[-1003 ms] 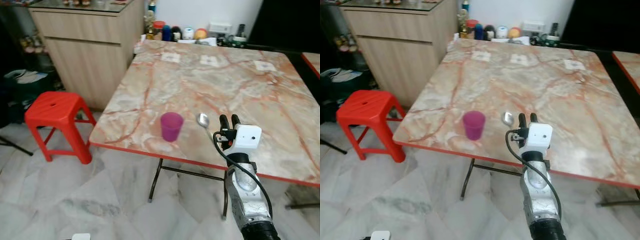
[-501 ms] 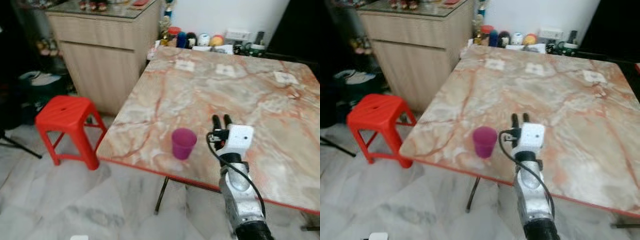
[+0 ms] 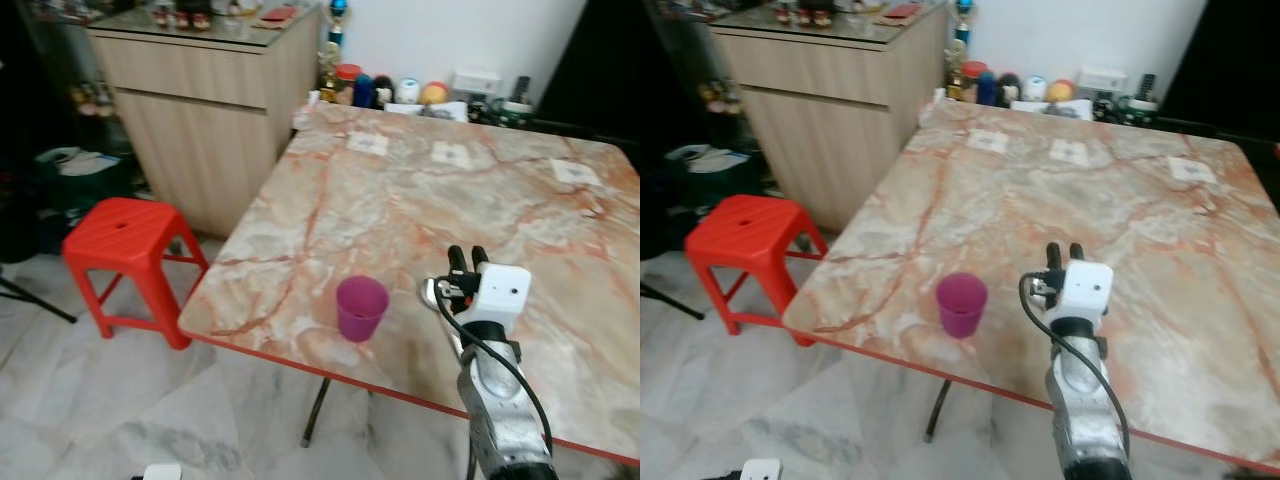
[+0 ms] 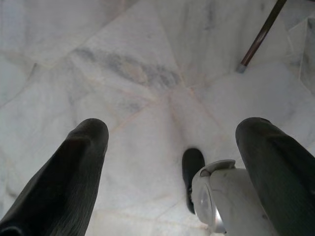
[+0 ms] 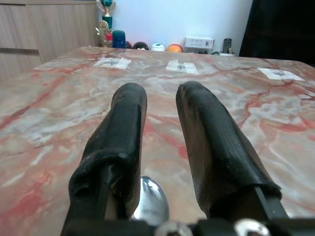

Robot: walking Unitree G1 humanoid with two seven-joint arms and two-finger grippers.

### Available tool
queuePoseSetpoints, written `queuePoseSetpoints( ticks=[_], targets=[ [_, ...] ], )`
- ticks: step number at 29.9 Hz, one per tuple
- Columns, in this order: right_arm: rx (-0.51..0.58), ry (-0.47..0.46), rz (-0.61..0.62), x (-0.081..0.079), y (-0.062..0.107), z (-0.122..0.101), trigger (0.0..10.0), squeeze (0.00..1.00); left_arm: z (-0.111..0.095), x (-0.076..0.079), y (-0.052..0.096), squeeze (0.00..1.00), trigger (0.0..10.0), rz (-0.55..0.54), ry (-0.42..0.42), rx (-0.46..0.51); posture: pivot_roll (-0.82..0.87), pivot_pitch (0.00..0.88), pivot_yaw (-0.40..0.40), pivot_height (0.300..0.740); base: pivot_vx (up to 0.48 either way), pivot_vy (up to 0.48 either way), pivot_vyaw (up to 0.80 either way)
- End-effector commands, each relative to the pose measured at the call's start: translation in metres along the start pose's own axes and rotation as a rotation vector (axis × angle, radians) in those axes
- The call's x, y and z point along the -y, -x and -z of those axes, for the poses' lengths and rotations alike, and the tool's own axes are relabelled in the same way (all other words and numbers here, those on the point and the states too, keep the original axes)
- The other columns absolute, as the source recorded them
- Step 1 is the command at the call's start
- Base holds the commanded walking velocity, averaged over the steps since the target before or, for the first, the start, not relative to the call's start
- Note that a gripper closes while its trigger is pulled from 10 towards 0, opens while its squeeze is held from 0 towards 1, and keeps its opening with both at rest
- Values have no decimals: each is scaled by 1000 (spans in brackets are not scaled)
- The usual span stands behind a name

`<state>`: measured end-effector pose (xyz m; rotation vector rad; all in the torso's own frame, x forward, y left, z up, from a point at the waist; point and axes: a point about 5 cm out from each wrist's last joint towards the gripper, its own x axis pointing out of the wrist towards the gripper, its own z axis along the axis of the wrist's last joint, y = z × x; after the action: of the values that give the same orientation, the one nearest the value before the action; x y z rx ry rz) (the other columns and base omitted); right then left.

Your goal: Setting the table

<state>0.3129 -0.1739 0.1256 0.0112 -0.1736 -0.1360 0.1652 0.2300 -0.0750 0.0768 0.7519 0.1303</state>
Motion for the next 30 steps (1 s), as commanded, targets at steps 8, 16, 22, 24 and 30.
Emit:
queuePoseSetpoints(
  ticks=[8, 16, 22, 24, 30],
  targets=[
    [-189, -20, -75, 7, 7, 23, 10000, 1000, 4, 4, 0, 0, 10000, 13, -16, -31, 24, 105, -30, 740, 0, 0, 0],
    [-307, 33, -127, 0, 3, 40, 10000, 0, 5, 3, 0, 0, 10000, 13, -20, -41, 38, 106, -33, 740, 0, 0, 0],
    [-368, -27, -92, 5, 6, 43, 10000, 0, 8, 2, 2, 0, 10000, 17, -25, -52, 34, 110, -29, 740, 0, 0, 0],
    [-396, -50, -74, 8, 9, 44, 10000, 0, 9, 3, 2, 0, 10000, 20, -28, -57, 34, 110, -29, 740, 0, 0, 0],
    [-401, -49, -80, 11, 9, 45, 10000, 0, 9, 4, 2, 0, 10000, 27, -33, -60, 33, 110, -28, 740, 0, 0, 0]
  ],
)
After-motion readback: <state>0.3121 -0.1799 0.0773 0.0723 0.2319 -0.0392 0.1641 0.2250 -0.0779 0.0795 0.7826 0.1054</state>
